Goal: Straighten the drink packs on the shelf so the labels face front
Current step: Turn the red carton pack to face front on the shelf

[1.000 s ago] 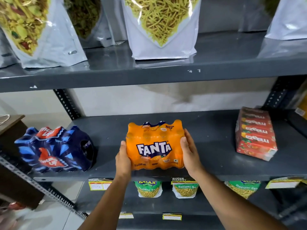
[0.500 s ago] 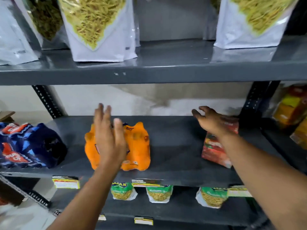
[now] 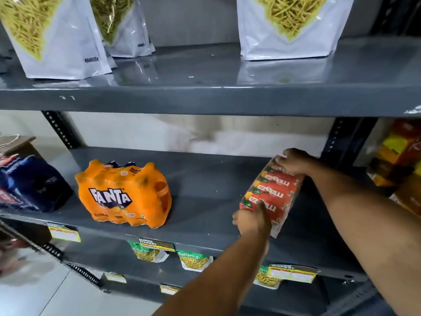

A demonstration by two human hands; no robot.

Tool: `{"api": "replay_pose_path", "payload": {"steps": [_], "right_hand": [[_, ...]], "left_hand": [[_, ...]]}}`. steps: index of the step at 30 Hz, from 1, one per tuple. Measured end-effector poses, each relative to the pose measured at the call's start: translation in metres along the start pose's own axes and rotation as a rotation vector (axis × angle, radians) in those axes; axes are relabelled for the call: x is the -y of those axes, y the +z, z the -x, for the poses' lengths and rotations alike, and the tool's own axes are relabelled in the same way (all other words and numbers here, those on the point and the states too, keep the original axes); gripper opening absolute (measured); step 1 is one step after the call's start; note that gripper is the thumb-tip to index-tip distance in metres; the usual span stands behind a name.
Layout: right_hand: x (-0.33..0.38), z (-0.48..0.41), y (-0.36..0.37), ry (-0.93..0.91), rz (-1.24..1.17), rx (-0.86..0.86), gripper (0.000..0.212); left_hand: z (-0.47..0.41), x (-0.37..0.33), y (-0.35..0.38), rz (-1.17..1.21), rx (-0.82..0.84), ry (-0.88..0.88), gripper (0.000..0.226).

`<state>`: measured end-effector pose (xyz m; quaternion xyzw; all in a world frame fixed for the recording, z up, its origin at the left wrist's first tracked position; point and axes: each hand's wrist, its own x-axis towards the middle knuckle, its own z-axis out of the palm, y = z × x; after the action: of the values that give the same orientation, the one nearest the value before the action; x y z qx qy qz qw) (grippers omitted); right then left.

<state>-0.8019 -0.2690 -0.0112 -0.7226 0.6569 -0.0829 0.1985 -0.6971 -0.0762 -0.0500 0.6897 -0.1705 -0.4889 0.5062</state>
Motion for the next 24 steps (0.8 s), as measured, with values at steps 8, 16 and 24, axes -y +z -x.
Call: {"api": "replay_pose_path", "payload": {"steps": [8, 16, 24], "right_hand": [[0.01, 0.002, 0.011, 0.012, -0.173, 0.089, 0.058], [-0.02, 0.007, 0.003, 0.044, -0.593, -0.03, 0.069], [-0.056, 0.017, -0.009, 0.203, -1.051, 0.006, 0.069]], "left_hand": [[0.0, 0.021, 0.014, -0.159, -0.052, 0.079, 0.07], [0.022, 0.038, 0.023, -0.37, -0.088, 0.383, 0.066], [0.044, 0.073, 0.038, -0.504, 0.037, 0.757, 0.097]]}}
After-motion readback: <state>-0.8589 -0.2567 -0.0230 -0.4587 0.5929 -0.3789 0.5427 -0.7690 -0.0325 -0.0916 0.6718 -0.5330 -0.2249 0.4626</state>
